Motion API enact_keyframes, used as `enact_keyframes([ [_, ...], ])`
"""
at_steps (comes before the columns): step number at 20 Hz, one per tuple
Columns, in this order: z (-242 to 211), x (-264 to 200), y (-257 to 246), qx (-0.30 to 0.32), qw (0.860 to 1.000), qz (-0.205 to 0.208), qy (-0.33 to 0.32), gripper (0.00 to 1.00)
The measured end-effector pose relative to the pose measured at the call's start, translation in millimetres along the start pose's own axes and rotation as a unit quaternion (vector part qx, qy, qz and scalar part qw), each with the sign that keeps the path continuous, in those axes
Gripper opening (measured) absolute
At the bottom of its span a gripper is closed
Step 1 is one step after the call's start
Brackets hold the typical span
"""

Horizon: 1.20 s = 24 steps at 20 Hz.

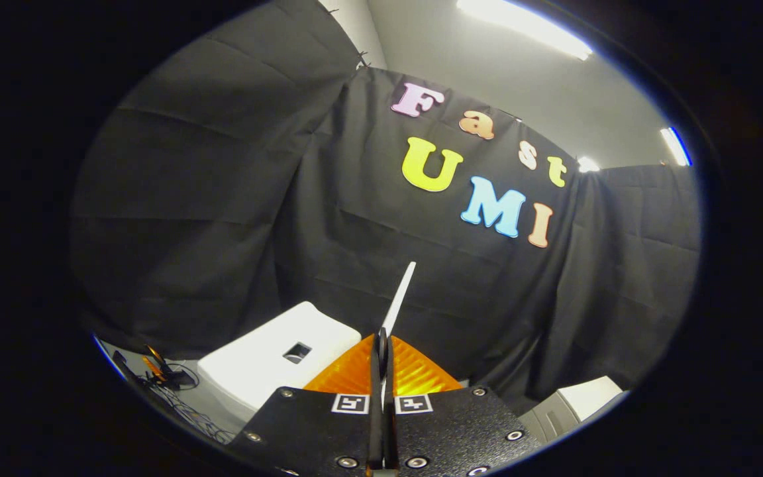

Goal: Open the toilet lid.

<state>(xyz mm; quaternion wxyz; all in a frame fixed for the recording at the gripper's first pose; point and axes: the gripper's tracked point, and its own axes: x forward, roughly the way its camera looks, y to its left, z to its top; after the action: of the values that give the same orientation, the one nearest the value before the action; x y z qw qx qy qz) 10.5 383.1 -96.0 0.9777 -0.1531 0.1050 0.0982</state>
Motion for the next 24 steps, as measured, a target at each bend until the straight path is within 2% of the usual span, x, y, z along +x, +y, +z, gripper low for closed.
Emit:
enact_keyframes([
  [5,9,6,29,0.037,0.999,0.024,0.002,0.00],
  [12,15,16,67,0.009,0.999,0.046,0.000,0.00],
  [19,11,12,64,0.027,0.997,0.067,0.004,0.00],
  [21,11,11,66,0.038,0.995,0.088,0.009,0.09],
  [24,24,-3,70,0.078,0.985,0.155,-0.006,0.19],
])
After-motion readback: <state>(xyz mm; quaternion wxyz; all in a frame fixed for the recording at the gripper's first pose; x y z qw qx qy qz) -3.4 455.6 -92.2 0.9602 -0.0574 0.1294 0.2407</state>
